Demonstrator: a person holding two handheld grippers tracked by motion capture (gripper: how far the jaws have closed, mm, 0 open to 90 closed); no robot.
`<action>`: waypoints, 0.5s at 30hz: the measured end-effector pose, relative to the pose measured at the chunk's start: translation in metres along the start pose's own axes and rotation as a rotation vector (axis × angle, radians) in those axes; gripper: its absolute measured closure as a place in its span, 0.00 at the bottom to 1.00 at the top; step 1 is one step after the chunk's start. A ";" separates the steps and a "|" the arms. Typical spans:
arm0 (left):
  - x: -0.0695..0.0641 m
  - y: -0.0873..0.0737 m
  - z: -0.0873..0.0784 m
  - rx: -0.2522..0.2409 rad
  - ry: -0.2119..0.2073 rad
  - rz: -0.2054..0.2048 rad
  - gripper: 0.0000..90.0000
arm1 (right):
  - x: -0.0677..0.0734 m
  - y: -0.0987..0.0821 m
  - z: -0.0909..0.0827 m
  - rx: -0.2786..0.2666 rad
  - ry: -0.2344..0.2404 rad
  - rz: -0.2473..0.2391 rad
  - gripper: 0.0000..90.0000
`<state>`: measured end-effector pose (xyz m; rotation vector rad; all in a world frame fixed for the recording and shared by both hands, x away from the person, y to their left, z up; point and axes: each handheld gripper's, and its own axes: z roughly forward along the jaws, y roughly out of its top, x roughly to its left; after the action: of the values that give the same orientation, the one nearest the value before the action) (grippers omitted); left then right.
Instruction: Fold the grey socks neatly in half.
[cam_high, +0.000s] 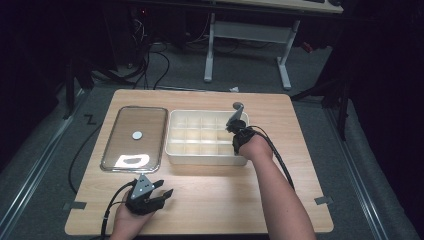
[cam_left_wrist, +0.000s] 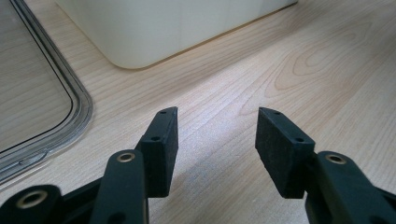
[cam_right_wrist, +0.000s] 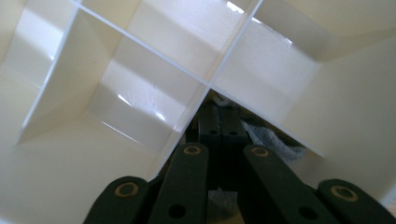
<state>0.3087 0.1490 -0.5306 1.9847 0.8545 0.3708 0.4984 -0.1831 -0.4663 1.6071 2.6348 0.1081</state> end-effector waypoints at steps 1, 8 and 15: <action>0.000 0.000 0.000 0.000 0.000 0.001 0.55 | 0.002 0.000 0.000 -0.001 -0.012 -0.004 1.00; -0.001 0.001 -0.001 -0.004 -0.002 0.001 0.55 | 0.002 -0.009 -0.020 -0.061 -0.017 0.004 0.94; -0.005 0.003 -0.003 0.000 -0.001 0.020 0.54 | -0.005 -0.042 -0.059 -0.223 -0.008 0.019 0.81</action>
<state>0.3046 0.1466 -0.5257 1.9941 0.8347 0.3814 0.4587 -0.2085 -0.4111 1.5546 2.4968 0.3808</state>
